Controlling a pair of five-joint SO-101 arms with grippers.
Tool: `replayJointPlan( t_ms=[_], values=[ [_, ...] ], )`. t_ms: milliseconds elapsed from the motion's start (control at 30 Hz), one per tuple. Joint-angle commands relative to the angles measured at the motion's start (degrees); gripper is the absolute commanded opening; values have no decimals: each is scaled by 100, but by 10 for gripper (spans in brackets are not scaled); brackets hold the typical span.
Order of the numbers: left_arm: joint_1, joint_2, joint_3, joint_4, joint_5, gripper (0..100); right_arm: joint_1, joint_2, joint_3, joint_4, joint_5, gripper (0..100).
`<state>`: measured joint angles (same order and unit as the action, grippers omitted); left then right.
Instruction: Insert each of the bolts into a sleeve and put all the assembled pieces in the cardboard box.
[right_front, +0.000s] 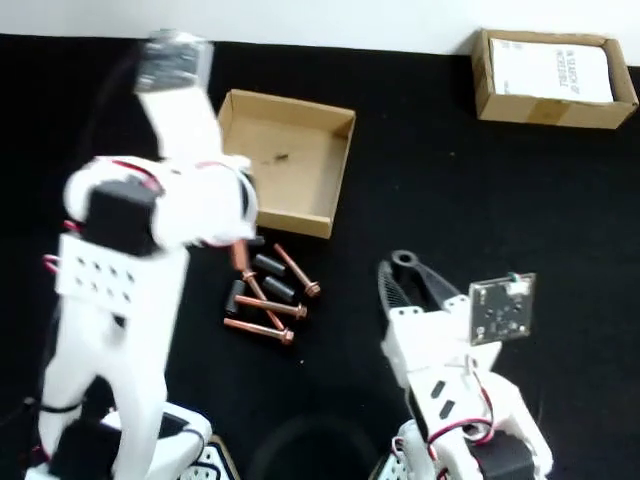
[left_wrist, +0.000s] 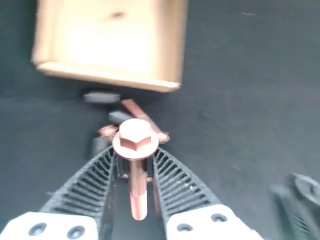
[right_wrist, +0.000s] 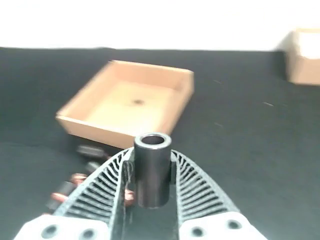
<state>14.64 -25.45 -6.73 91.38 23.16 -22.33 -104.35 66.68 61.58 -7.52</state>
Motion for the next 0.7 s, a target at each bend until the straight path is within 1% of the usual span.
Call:
replayJointPlan(
  t_ms=[0, 167, 267, 333, 533, 667],
  values=[
    [453, -558, 505, -967, -35, 8, -418, -31, 171, -558, -88, 7],
    [541, -1121, 1499, -2699, -79, 9, -505, -31, 409, -743, -88, 7],
    [558, -1323, 1886, -3429, -70, 9, -505, -31, 426, -743, -88, 7],
    [769, -1367, 1991, -3613, -70, 9, -505, -31, 426, -743, -88, 7],
    [1499, -1349, 1982, -3675, -70, 9, -488, -31, 637, -725, -79, 7],
    [1631, -1305, 2026, -3851, -70, 9, -488, -31, 708, -734, -79, 7]
  ],
)
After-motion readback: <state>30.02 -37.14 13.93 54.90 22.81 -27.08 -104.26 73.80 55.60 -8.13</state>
